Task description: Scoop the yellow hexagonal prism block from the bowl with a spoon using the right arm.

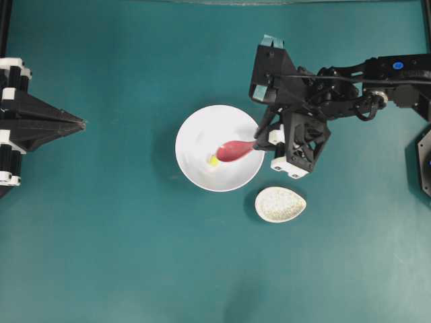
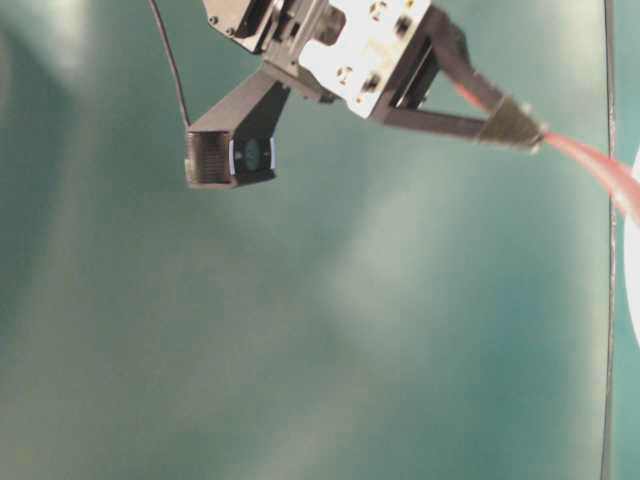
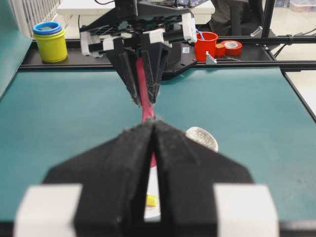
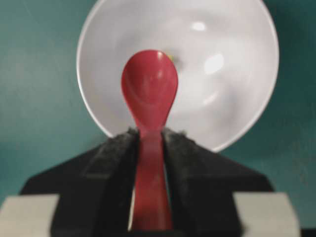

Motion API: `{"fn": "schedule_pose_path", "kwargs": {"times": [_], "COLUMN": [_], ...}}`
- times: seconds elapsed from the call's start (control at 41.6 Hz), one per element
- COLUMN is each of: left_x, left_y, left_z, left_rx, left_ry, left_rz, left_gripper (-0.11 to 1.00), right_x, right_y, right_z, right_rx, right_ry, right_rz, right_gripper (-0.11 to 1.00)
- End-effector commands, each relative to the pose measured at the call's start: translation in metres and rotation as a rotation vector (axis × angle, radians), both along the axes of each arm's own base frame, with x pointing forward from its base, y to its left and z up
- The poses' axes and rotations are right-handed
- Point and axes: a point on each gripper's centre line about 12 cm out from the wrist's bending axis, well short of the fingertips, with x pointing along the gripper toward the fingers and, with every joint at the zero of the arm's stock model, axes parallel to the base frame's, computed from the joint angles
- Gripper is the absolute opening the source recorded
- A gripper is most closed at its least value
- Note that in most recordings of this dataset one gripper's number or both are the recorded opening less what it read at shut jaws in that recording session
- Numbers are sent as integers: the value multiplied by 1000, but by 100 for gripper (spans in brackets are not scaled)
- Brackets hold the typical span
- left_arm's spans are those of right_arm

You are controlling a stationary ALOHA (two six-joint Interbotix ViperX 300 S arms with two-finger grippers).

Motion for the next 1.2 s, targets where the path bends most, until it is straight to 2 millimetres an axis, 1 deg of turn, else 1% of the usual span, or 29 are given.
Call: {"fn": "schedule_pose_path", "kwargs": {"times": [0.0, 0.144, 0.265, 0.457, 0.722, 0.938, 1.179], "left_x": [2, 2, 3, 3, 3, 3, 2], "left_y": [0, 0, 0, 0, 0, 0, 0], "left_z": [3, 2, 3, 2, 2, 2, 2], "left_rx": [5, 5, 5, 5, 5, 5, 5], "left_ry": [-5, 0, 0, 2, 2, 2, 0], "left_rz": [-2, -2, -1, -1, -2, -1, -1], "left_gripper": [0, 0, 0, 0, 0, 0, 0], "right_x": [-3, -5, -2, 8, 20, 24, 32], "right_y": [2, 2, 1, -1, -3, -1, 0], "right_z": [11, 7, 2, -12, -26, -28, -36], "right_rx": [-9, -18, -21, -31, -29, -28, -28], "right_ry": [-5, 29, 44, 84, 119, 118, 129], "right_rz": [17, 32, 35, 43, 45, 49, 54], "right_gripper": [24, 24, 24, 24, 24, 24, 24]}}
